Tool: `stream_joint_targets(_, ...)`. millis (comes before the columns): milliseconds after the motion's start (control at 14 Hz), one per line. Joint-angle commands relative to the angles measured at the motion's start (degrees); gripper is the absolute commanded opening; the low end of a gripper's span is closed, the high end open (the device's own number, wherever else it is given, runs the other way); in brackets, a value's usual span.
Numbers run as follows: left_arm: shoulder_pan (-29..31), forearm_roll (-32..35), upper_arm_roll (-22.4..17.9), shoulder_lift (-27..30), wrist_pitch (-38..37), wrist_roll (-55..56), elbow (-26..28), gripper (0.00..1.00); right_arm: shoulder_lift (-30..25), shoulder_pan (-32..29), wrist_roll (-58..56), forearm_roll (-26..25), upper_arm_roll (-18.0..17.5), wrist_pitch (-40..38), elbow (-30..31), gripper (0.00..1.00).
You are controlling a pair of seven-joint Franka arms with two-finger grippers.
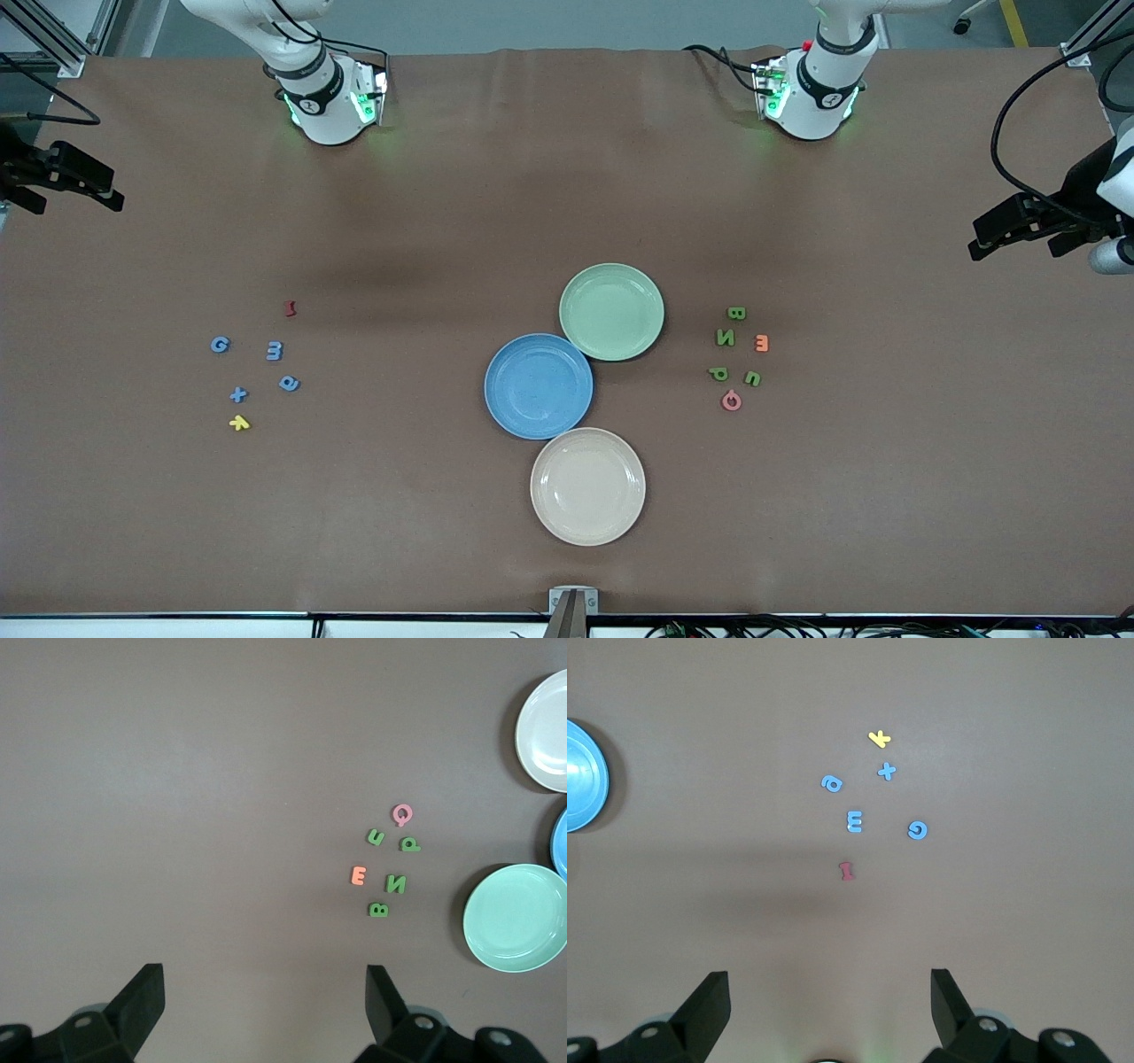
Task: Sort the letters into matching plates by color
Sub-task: 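Lower the right gripper to blue letters while the left gripper nears green ones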
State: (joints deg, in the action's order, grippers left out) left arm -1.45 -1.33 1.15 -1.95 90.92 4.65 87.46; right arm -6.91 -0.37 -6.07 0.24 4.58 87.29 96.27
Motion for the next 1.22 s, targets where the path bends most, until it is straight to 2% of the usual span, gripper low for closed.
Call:
stream_joint_targets(0, 0.1, -0.4, 0.0, 1.2, -0.4, 0.2, 0.5, 1.00, -1.1, -0.5, 0.3, -0.1, -0.2, 0.1, 0.9, 1.00)
stream_joint_targets(572, 0.0, -0.9, 0.3, 0.5, -2.2, 0.7, 0.9, 1.00, -1.0, -0.6, 3.0, 1.3, -0.1, 0.1, 0.8, 1.00)
stream_joint_targets(859, -0.1, -4.9, 3.5, 0.5, -1.7, 1.2, 7.7, 1.00, -0.8, -0.6, 2.6, 1.2, -0.1, 0.2, 0.7, 1.00)
stream_joint_targets(1145, 0.0, -4.5, 11.5, 0.6, 6.4, 12.2, 16.8, 1.00, -0.7, -0.7, 0.0, 0.7, -0.1, -0.2, 0.4, 1.00)
